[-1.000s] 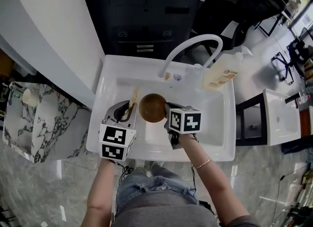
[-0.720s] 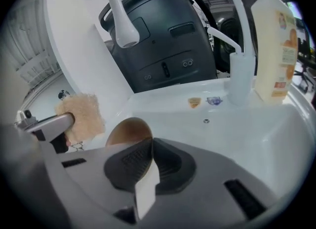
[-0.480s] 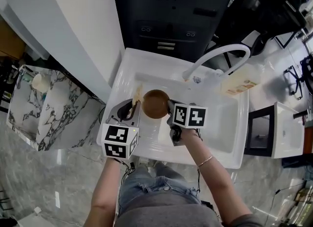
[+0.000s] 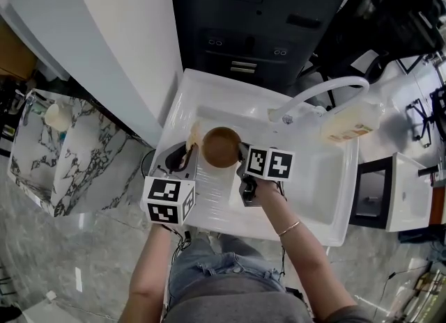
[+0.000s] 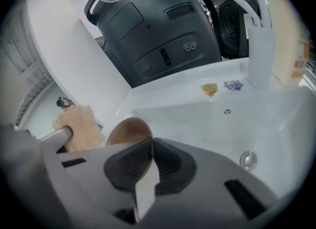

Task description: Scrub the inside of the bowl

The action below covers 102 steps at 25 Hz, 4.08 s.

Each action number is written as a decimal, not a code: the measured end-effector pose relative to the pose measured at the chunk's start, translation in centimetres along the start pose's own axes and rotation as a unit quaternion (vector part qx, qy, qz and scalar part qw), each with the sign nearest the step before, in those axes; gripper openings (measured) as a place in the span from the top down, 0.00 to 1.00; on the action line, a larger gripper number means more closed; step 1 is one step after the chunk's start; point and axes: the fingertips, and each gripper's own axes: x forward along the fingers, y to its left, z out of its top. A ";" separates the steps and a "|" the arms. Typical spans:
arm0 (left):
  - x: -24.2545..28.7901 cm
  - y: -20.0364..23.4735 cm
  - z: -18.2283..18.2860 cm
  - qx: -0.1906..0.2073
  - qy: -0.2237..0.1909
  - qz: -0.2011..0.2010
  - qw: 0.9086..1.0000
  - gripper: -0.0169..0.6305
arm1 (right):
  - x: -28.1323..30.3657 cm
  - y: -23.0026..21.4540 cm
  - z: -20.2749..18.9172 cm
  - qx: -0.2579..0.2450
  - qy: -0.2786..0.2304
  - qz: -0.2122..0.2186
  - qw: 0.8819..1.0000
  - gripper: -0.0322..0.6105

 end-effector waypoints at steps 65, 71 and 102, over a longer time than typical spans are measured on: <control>1.9 2.6 -0.3 -0.024 0.015 -0.011 1.000 0.90 | 3.8 1.1 3.3 -0.041 -0.034 -0.001 0.999 0.79; 1.5 1.9 0.1 -0.017 0.004 -0.016 1.000 0.90 | 1.9 1.6 4.4 -0.064 -0.067 -0.012 0.996 0.79; -3.5 1.2 2.5 0.029 -0.056 -0.062 0.996 0.90 | -9.0 9.5 3.3 -0.170 -0.230 -0.007 0.958 0.94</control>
